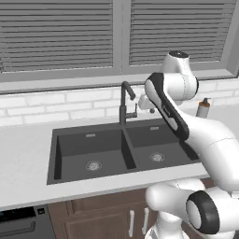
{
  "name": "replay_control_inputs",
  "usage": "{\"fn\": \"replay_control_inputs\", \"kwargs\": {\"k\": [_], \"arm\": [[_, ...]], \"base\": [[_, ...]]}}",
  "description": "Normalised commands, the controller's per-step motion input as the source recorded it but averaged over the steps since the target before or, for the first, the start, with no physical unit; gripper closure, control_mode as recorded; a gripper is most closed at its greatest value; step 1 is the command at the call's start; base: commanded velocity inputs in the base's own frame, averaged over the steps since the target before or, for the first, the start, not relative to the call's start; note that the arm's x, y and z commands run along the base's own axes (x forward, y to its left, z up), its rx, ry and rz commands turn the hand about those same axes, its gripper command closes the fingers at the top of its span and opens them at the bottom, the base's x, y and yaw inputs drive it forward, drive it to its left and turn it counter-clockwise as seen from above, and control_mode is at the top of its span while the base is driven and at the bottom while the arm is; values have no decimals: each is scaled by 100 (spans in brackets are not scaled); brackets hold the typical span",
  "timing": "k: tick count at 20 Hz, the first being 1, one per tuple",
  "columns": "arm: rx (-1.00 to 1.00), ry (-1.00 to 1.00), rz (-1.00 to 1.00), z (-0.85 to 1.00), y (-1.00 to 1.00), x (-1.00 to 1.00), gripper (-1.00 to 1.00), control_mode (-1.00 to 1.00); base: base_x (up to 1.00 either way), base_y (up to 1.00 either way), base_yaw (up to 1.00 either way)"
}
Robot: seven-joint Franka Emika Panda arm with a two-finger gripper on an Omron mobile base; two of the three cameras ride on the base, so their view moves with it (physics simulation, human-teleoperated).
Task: Navigate to the toaster.
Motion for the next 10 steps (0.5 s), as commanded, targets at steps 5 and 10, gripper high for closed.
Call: {"fn": "replay_control_inputs", "kwargs": {"k": [5, 10], "arm": [[0, 1, 0, -17, 0, -50, -100, -100], [0, 2, 0, -33, 0, -69, -100, -100]], "base": [[0, 0, 0], [0, 0, 0]]}}
